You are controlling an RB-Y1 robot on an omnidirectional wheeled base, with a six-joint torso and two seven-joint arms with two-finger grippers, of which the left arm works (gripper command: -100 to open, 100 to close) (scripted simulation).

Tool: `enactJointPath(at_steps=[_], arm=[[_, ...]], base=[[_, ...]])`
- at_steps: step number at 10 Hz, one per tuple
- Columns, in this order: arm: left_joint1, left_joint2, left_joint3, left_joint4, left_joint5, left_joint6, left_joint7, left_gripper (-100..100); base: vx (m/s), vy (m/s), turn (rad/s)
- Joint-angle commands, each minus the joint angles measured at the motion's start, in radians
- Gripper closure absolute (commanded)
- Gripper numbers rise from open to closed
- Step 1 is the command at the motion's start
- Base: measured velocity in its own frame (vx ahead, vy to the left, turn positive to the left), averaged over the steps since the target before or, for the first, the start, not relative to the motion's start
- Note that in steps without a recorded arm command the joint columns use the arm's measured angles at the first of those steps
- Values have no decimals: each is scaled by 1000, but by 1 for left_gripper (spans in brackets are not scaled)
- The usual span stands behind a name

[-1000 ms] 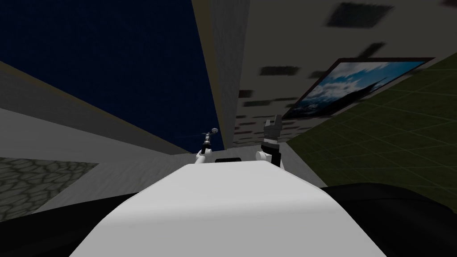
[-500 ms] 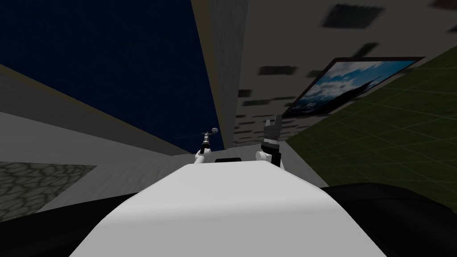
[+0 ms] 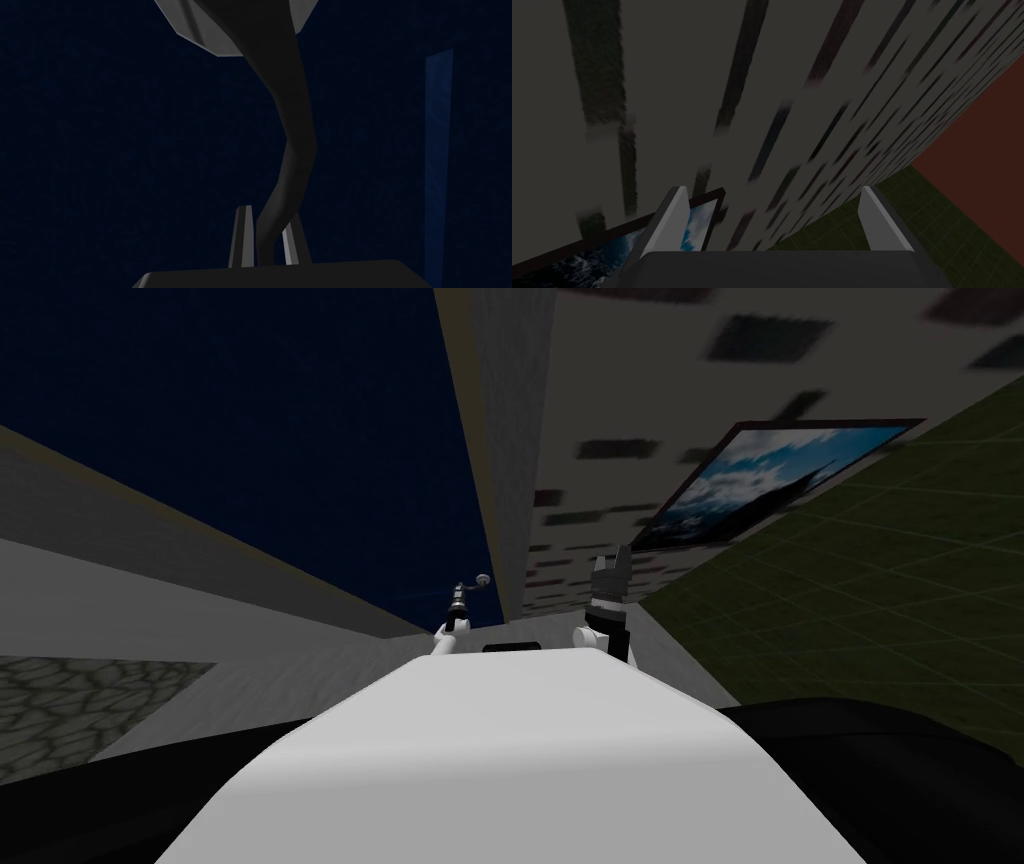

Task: Push the door open

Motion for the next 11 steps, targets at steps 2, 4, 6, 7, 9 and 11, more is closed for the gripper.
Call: enactJointPath(at_steps=[2,4,6,7,9,11], arm=[[-12,13,39,10,11,-17,-19,100],[-23,18,66,21,19,-26,-34,100],[-31,21,87,30,25,-33,-46,100],[-37,23,102,36,29,-38,-55,100],[-47,15,89,62,28,-38,-41,-100],[-52,5,78,67,27,-26,-33,-100]], base=[[-30,68,-97],[-25,39,-68],[-30,42,-50],[-37,60,-74],[-87,33,-35],[-163,-135,-18]])
